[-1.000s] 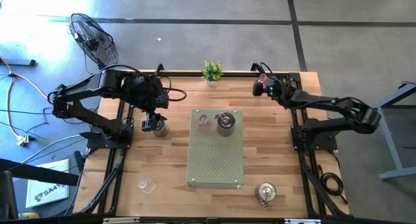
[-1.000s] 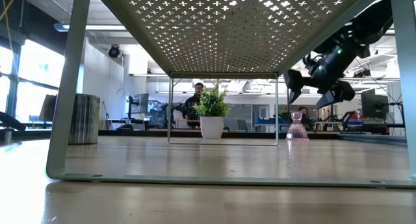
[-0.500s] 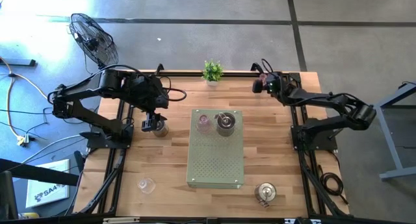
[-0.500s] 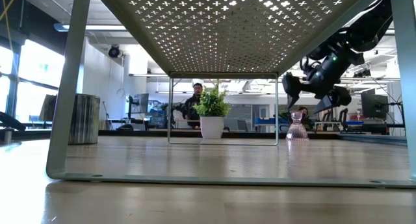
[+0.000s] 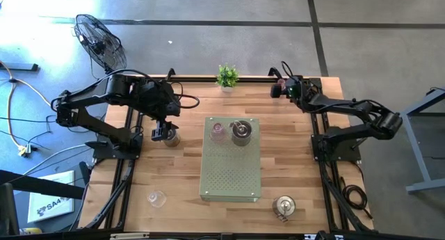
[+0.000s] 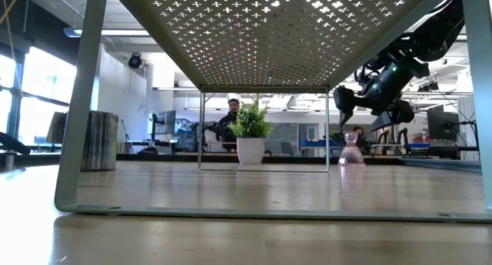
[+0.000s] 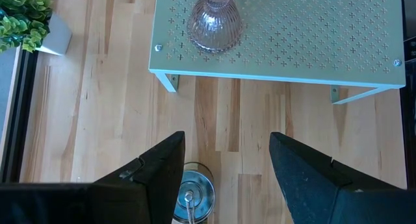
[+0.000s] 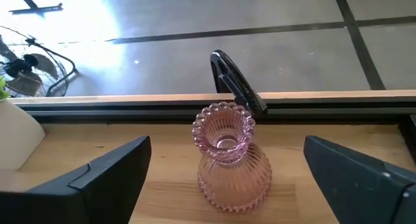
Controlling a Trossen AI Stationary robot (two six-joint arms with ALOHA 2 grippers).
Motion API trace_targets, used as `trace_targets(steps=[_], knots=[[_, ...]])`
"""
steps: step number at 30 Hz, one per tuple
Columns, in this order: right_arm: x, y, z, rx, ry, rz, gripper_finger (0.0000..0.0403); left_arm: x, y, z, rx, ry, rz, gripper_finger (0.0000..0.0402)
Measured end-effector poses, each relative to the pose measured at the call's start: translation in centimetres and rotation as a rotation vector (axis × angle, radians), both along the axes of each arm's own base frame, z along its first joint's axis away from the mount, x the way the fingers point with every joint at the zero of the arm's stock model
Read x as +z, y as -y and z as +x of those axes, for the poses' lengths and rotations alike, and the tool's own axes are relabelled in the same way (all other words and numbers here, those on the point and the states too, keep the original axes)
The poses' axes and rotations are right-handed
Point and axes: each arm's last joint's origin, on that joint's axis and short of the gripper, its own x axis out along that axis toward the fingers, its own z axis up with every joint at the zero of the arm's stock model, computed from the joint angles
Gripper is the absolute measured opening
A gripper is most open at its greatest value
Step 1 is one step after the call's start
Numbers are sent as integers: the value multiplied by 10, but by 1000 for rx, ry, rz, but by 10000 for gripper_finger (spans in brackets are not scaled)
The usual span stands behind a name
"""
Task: Pick & Place candle stick holders
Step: Put the pink transparent candle holder on the shelf
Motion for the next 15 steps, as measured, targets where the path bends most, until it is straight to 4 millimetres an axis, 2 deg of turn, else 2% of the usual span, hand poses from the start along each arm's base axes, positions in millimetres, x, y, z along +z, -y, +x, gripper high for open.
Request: trace_targets(steps=[5, 15], knots=[[-8, 3, 2, 6, -36, 22, 398, 0, 0, 0, 0, 0, 0, 221], [-17, 23, 21, 2, -86, 57, 398, 0, 0, 0, 0, 0, -1, 221]])
